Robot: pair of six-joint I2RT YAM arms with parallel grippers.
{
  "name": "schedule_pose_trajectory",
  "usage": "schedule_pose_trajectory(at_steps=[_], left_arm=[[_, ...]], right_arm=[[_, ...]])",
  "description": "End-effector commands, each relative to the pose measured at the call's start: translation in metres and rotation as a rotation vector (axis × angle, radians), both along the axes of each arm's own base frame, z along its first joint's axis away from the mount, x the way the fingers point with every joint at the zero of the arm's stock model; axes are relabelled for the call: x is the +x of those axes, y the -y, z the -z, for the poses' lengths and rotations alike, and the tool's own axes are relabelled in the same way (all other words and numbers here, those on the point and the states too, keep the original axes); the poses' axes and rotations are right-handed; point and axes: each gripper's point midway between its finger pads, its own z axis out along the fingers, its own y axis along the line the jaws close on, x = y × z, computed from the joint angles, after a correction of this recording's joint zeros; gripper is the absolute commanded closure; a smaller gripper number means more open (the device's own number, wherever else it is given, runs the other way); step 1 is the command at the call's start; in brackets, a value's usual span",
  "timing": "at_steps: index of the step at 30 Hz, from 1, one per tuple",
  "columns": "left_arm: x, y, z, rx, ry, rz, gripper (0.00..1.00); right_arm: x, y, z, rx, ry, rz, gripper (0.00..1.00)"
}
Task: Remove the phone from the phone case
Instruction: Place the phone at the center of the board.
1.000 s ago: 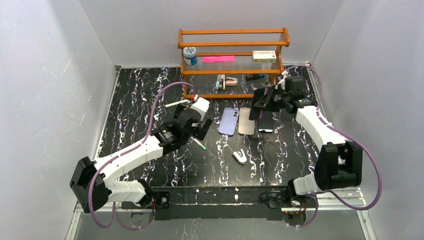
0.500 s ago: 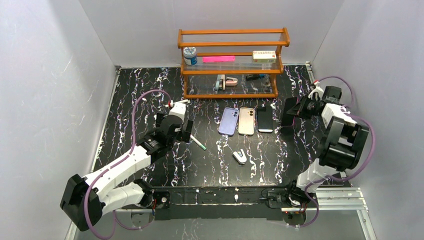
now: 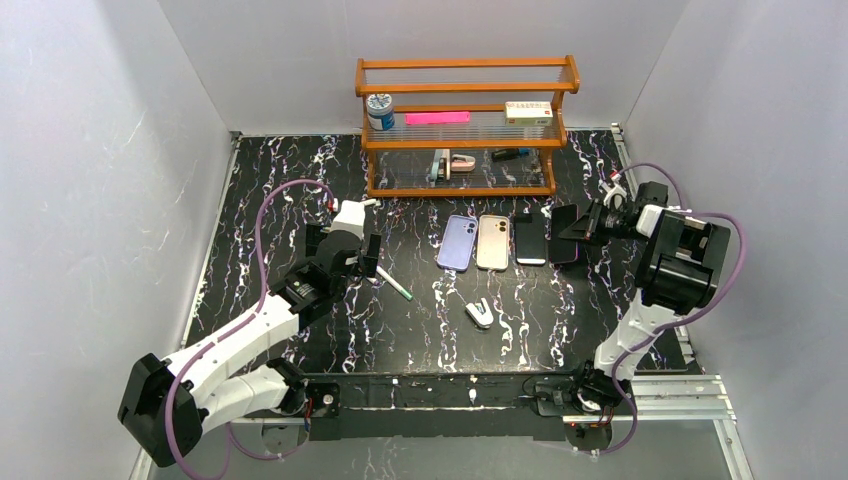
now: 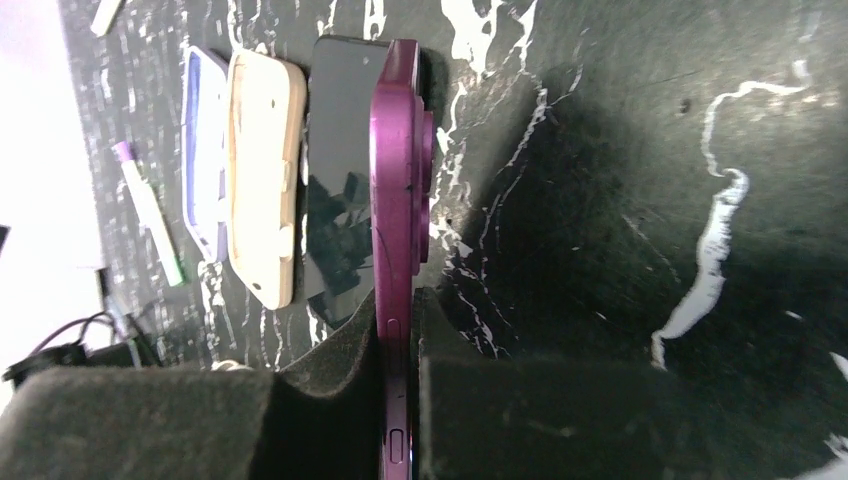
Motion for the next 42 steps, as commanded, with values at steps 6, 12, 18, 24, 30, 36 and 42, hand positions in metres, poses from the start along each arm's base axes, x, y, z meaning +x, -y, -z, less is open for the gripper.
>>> schedule_pose_trajectory(at_steps=[6, 12, 18, 24, 30, 36, 42], left_arm=[[0.003, -0.005, -0.007, -0.008, 0.037, -0.033, 0.02], [0.003, -0.005, -0.007, -0.008, 0.037, -0.032, 0.02], [0.003, -0.005, -0.008, -0.005, 0.039, -0.035, 0.02], [0.003, -0.007, -0.009, -0.005, 0.043, -0.040, 0.02], [0.003, -0.007, -0.010, -0.008, 0.047, -0.040, 0.02], [0.003, -0.006, -0.011, -0.010, 0.049, -0.040, 0.02], [0.003, -0.006, -0.011, -0.015, 0.051, -0.039, 0.02]], right_arm=[[-0.003, -0.032, -0.002, 0.149, 0.007, -0.103, 0.94], [-0.004, -0.049, 0.007, 0.170, -0.034, -0.135, 0.91], [0.003, -0.043, 0.014, 0.118, -0.064, -0.088, 0.88], [0.015, -0.024, 0.009, 0.127, -0.069, 0.050, 0.87], [0.016, -0.016, 0.023, 0.100, -0.149, 0.112, 0.79], [0.007, -0.026, 0.033, 0.107, -0.209, 0.110, 0.68], [0.001, -0.029, 0.042, 0.067, -0.280, 0.152, 0.61]])
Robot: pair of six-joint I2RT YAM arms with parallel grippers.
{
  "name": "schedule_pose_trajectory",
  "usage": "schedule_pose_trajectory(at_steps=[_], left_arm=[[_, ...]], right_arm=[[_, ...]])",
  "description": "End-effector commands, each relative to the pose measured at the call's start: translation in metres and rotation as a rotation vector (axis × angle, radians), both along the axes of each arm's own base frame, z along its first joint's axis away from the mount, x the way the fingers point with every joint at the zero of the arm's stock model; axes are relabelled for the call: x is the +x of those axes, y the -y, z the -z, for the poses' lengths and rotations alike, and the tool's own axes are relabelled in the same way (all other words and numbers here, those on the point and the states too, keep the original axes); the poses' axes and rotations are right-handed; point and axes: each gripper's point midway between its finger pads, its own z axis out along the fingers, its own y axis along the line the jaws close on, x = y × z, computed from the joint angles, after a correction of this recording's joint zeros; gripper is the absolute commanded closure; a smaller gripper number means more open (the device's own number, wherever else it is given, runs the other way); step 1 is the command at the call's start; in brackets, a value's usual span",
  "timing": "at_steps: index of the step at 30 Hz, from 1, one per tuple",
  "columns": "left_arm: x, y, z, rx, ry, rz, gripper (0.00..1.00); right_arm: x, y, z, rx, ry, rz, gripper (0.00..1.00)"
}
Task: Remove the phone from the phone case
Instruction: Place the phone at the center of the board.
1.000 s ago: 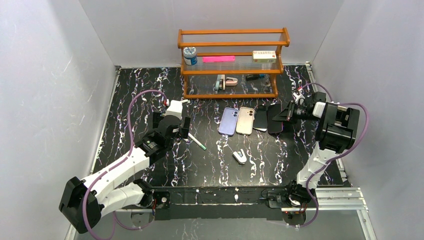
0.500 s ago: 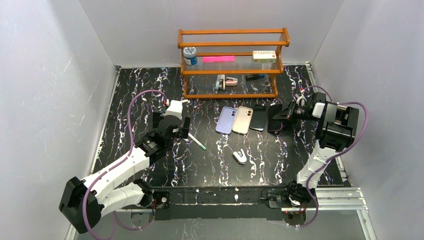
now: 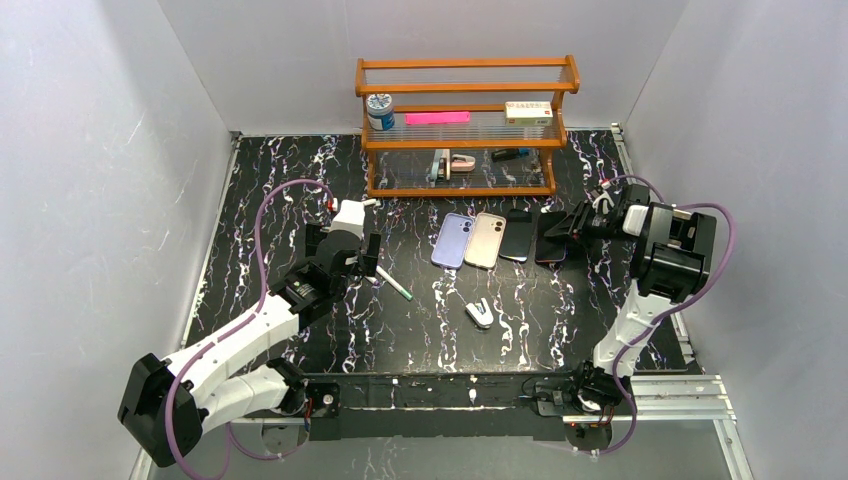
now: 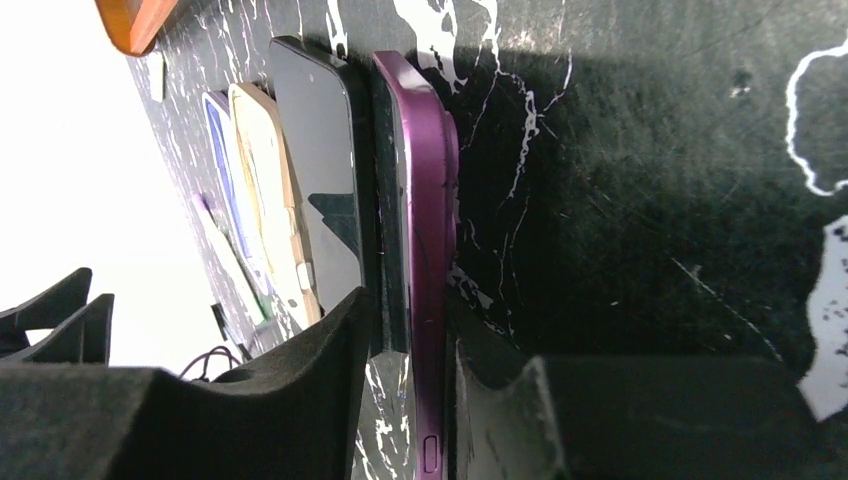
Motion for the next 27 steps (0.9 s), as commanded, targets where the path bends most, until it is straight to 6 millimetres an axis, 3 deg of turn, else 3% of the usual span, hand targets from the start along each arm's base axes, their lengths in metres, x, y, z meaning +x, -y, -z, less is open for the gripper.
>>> schedule_pose_trajectory(at_steps=[1, 6, 17, 27], left_arm=[[0.002, -0.006, -0.011, -0.015, 0.043, -0.034, 0.02], [0.002, -0.006, -0.014, -0.022, 0.051, -0.036, 0.02], [0.000, -0.012, -0.021, -0.044, 0.072, -0.074, 0.02], [-0.002, -0.022, -0.022, -0.034, 0.073, -0.131, 0.02]], right_arm=[[-0.006, -0.002, 0.016, -0.090, -0.069, 0.023, 0.60], [-0.013, -0.010, 0.019, -0.179, -0.109, -0.001, 0.54], [-0.026, 0.030, 0.023, -0.428, -0.222, 0.124, 0.41], [-0.037, 0.036, 0.017, -0.497, -0.226, 0.142, 0.34]])
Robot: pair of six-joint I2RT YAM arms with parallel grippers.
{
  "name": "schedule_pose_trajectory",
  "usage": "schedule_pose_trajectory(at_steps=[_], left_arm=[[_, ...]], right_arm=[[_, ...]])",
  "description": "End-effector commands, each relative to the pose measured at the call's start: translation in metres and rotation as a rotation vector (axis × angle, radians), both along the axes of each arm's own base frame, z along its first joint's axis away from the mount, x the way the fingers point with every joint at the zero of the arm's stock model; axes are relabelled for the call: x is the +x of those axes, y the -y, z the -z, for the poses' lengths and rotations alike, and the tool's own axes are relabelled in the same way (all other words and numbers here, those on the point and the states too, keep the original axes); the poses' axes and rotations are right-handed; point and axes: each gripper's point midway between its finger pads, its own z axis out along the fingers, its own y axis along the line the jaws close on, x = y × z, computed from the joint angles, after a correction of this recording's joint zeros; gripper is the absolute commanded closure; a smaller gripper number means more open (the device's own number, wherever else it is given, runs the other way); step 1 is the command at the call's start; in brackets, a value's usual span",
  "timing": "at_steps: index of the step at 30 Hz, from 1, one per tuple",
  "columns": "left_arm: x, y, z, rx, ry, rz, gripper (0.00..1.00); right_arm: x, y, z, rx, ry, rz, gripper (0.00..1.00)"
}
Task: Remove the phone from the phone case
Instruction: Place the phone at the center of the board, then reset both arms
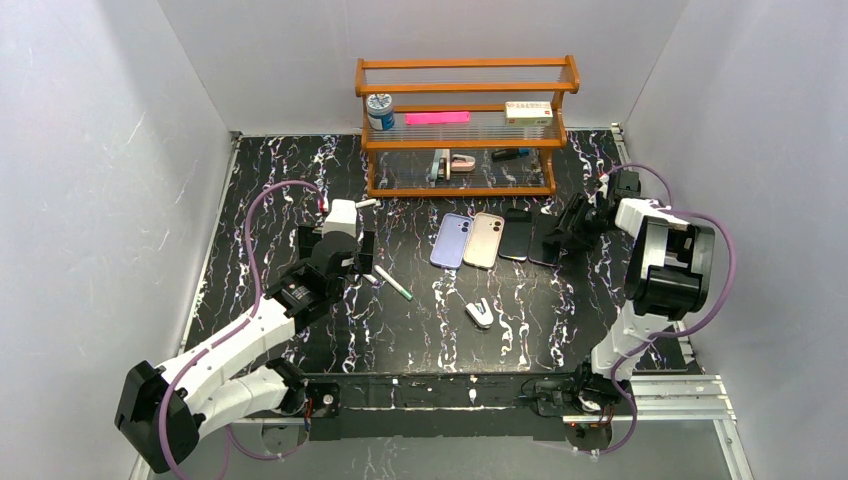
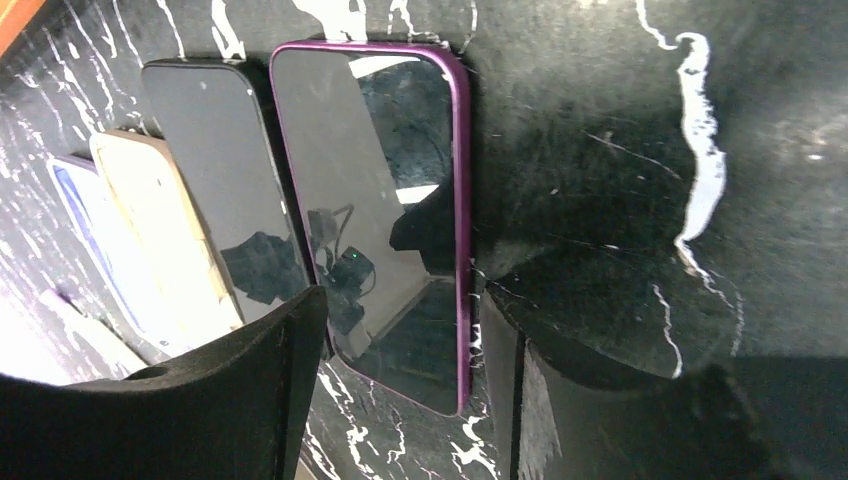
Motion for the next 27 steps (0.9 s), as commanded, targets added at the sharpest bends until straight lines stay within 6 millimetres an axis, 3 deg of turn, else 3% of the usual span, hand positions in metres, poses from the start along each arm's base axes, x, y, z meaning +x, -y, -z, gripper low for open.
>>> schedule_pose_trajectory(at_steps=[1, 5, 10, 12, 13, 17, 22, 24, 27], left_arm=[[0.000, -0.012, -0.011, -0.012, 0.036, -0.074, 0.02], [-0.001, -0.017, -0.011, -0.004, 0.016, -0.109, 0.02], [-0.007, -0.031, -0.032, -0.007, 0.002, -0.202, 0.02], [-0.010, -0.033, -0.045, -0.025, 0.011, -0.213, 0.02], [-0.011, -0.033, -0.052, -0.038, 0.019, -0.213, 0.02], [-0.014, -0.038, -0.087, -0.097, 0.083, -0.226, 0.02], [-0.026, -0.058, -0.132, -0.128, 0.189, -0.262, 0.02], [-0.033, -0.069, -0.144, -0.132, 0.230, -0.286, 0.02], [-0.044, -0.086, -0.154, -0.140, 0.279, -0.329, 0.02]], right_arm=[[-0.028, 0.023, 0.018, -0.152, -0.109, 0.039, 0.33], [-0.023, 0.023, -0.007, -0.157, -0.040, 0.036, 0.29], [-0.018, 0.021, -0.065, -0.167, 0.120, 0.038, 0.26], [-0.019, 0.023, -0.092, -0.191, 0.204, 0.052, 0.03], [-0.021, 0.024, -0.105, -0.205, 0.241, 0.061, 0.02], [-0.037, 0.033, -0.157, -0.285, 0.398, 0.120, 0.01], [-0.071, 0.054, -0.221, -0.424, 0.598, 0.260, 0.01], [-0.089, 0.061, -0.252, -0.474, 0.705, 0.327, 0.01], [-0.110, 0.069, -0.283, -0.518, 0.826, 0.405, 0.01]])
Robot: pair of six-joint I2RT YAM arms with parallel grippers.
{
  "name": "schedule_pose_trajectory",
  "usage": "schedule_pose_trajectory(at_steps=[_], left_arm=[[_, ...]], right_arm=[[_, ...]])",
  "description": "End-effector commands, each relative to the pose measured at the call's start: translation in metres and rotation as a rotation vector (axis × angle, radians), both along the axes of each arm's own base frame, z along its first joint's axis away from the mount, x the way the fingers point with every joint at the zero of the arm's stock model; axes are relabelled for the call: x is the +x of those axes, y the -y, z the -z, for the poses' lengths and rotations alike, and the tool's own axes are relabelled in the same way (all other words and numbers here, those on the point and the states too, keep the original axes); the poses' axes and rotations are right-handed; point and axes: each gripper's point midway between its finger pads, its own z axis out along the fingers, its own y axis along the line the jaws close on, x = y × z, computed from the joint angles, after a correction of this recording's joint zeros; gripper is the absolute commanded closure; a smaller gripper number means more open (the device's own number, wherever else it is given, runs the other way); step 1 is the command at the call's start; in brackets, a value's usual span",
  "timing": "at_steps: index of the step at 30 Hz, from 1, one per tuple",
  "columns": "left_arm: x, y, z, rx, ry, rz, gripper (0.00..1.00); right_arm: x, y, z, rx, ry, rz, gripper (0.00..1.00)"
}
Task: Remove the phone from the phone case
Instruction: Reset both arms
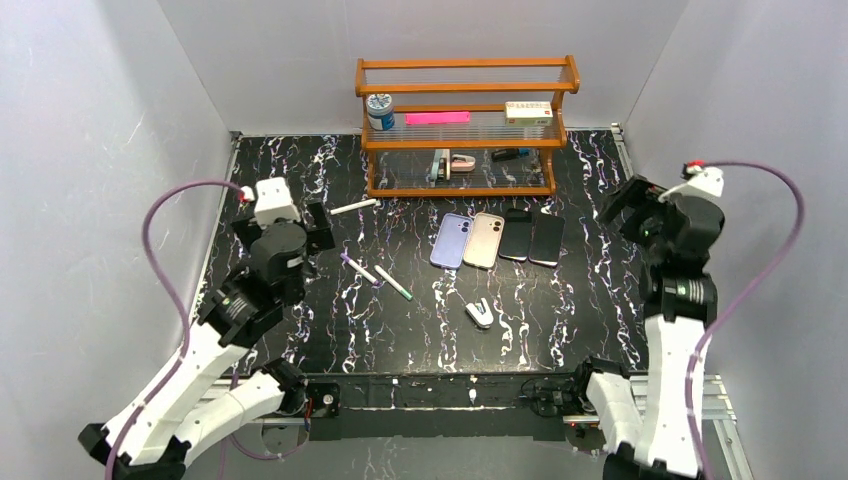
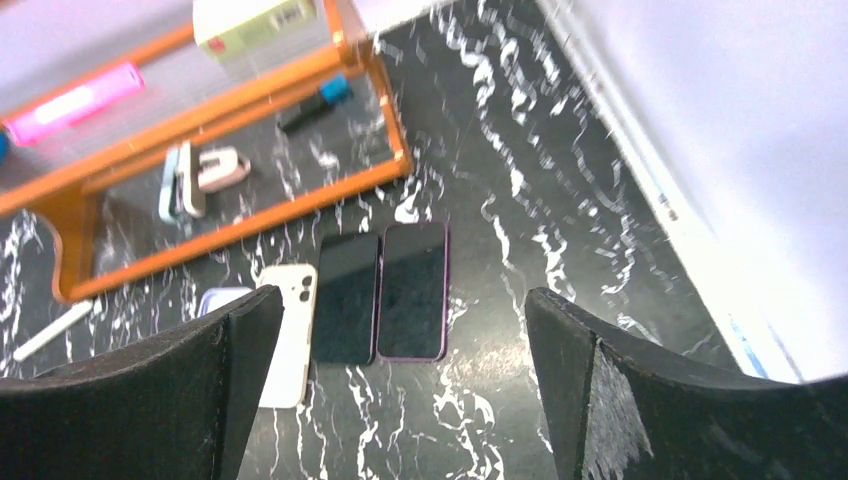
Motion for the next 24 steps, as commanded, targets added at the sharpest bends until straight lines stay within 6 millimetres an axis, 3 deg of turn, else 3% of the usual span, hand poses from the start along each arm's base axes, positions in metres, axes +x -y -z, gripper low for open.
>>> schedule_pose_trajectory(at_steps=[1, 12, 24], left_arm=[[-0.021, -0.038, -0.026, 0.007, 0.084, -0.118, 0.02], [-0.058, -0.087, -0.063, -0.007, 0.219, -0.238, 0.02], [-0.070, -0.092, -0.080, -0.085, 0.297, -0.208, 0.02]], right_arm=[[-0.027, 0.023, -0.034, -0.063, 0.154, 0.155, 0.01], [-0.061, 0.032, -0.060, -0.086, 0.327, 0.249, 0.01], [-0.063, 0.030, -0.062, -0.069, 0.359, 0.246, 0.01]])
